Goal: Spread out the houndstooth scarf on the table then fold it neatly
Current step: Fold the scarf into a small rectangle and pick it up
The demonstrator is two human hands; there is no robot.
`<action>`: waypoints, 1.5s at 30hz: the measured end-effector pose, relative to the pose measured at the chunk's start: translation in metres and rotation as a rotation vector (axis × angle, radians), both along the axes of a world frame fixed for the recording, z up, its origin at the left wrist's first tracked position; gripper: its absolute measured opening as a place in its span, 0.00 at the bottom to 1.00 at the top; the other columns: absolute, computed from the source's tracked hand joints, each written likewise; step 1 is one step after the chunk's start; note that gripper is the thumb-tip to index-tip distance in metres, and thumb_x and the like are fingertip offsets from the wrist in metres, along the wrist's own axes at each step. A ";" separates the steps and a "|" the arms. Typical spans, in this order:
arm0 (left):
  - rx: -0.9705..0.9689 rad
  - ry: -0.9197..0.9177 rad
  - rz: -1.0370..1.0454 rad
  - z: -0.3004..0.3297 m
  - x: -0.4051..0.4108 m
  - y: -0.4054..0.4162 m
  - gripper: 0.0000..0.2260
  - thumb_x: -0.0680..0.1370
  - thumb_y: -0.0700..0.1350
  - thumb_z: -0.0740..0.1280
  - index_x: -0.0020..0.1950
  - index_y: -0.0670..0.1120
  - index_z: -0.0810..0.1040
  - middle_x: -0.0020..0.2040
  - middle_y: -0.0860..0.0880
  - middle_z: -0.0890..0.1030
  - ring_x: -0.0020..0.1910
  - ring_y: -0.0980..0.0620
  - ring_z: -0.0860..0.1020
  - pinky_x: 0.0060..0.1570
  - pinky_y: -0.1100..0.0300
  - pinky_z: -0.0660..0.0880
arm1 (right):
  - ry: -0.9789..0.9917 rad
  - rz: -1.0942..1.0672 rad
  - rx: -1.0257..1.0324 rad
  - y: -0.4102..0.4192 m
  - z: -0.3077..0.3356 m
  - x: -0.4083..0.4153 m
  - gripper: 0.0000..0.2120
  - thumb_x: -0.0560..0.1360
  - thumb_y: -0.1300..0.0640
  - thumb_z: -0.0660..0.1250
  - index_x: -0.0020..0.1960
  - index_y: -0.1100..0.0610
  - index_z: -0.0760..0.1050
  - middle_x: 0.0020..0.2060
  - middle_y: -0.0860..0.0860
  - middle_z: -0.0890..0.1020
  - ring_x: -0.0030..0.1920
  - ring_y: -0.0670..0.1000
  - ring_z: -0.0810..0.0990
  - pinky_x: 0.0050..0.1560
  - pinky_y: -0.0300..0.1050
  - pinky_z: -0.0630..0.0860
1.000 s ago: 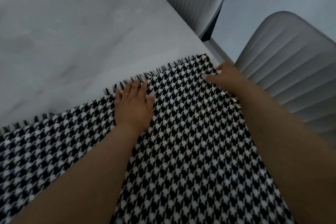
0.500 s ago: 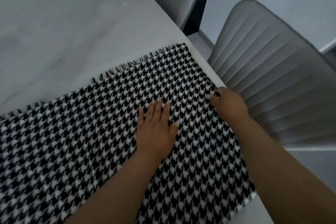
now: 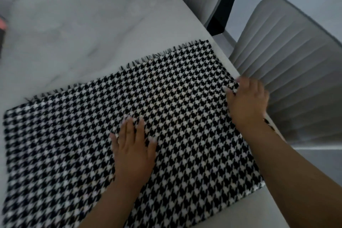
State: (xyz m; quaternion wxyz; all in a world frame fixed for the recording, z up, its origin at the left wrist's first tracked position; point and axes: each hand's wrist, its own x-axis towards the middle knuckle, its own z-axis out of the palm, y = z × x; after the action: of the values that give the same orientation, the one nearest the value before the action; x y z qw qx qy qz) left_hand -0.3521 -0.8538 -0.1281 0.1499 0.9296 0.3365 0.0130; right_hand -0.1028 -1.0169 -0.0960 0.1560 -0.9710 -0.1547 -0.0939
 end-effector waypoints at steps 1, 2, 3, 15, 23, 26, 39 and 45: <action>0.004 0.015 0.007 -0.002 -0.006 -0.004 0.33 0.77 0.67 0.33 0.77 0.51 0.41 0.78 0.49 0.40 0.76 0.52 0.35 0.72 0.50 0.29 | 0.009 0.110 0.090 0.016 0.005 -0.023 0.21 0.77 0.46 0.62 0.63 0.59 0.72 0.58 0.58 0.77 0.59 0.59 0.73 0.61 0.53 0.66; 0.010 0.026 0.004 -0.006 -0.010 -0.008 0.33 0.77 0.67 0.32 0.77 0.52 0.41 0.77 0.49 0.40 0.77 0.51 0.35 0.72 0.50 0.29 | 0.070 0.246 0.162 0.033 0.009 -0.051 0.22 0.78 0.45 0.61 0.65 0.58 0.71 0.60 0.57 0.76 0.61 0.57 0.72 0.64 0.52 0.64; 0.013 0.037 -0.003 -0.009 -0.013 -0.012 0.33 0.77 0.67 0.32 0.77 0.51 0.42 0.78 0.48 0.41 0.77 0.50 0.38 0.72 0.50 0.30 | 0.156 0.402 0.197 0.047 0.011 -0.082 0.23 0.78 0.44 0.60 0.67 0.56 0.70 0.63 0.55 0.75 0.64 0.55 0.71 0.67 0.51 0.62; 0.062 0.167 0.186 -0.015 -0.114 0.023 0.36 0.73 0.68 0.27 0.77 0.49 0.38 0.77 0.50 0.38 0.76 0.52 0.35 0.73 0.50 0.31 | 0.301 0.657 -0.400 0.052 -0.041 -0.124 0.39 0.71 0.32 0.27 0.78 0.49 0.41 0.77 0.47 0.43 0.76 0.48 0.36 0.74 0.52 0.32; 0.085 0.245 0.312 -0.017 -0.219 0.042 0.34 0.73 0.65 0.28 0.77 0.52 0.36 0.78 0.51 0.39 0.76 0.54 0.36 0.74 0.51 0.34 | 0.236 0.670 -0.407 0.045 -0.048 -0.164 0.37 0.71 0.31 0.28 0.77 0.45 0.41 0.78 0.47 0.44 0.77 0.48 0.39 0.75 0.53 0.38; 0.075 0.270 0.426 -0.012 -0.251 0.052 0.37 0.72 0.65 0.29 0.78 0.48 0.38 0.79 0.48 0.42 0.77 0.51 0.39 0.75 0.49 0.37 | 0.252 0.629 -0.445 0.049 -0.047 -0.165 0.39 0.70 0.31 0.27 0.78 0.45 0.41 0.78 0.48 0.44 0.77 0.49 0.39 0.76 0.55 0.40; 0.048 0.273 0.360 -0.015 -0.266 0.015 0.38 0.73 0.64 0.31 0.78 0.44 0.39 0.79 0.46 0.44 0.78 0.48 0.41 0.76 0.48 0.39 | 0.230 0.388 -0.331 -0.042 -0.051 -0.216 0.39 0.73 0.31 0.35 0.77 0.51 0.52 0.77 0.53 0.55 0.77 0.55 0.51 0.74 0.58 0.46; 0.071 0.015 0.027 0.009 -0.183 -0.033 0.33 0.77 0.62 0.35 0.77 0.44 0.41 0.78 0.48 0.42 0.77 0.50 0.39 0.73 0.53 0.31 | 0.272 0.450 -0.308 -0.043 -0.035 -0.216 0.50 0.65 0.27 0.21 0.78 0.51 0.46 0.78 0.51 0.51 0.77 0.52 0.46 0.75 0.52 0.43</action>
State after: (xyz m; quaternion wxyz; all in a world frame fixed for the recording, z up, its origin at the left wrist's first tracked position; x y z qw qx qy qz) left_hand -0.5355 -0.8867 -0.1195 0.1143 0.9298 0.3494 0.0197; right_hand -0.3189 -1.0603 -0.1312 0.0429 -0.9282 -0.3562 0.0983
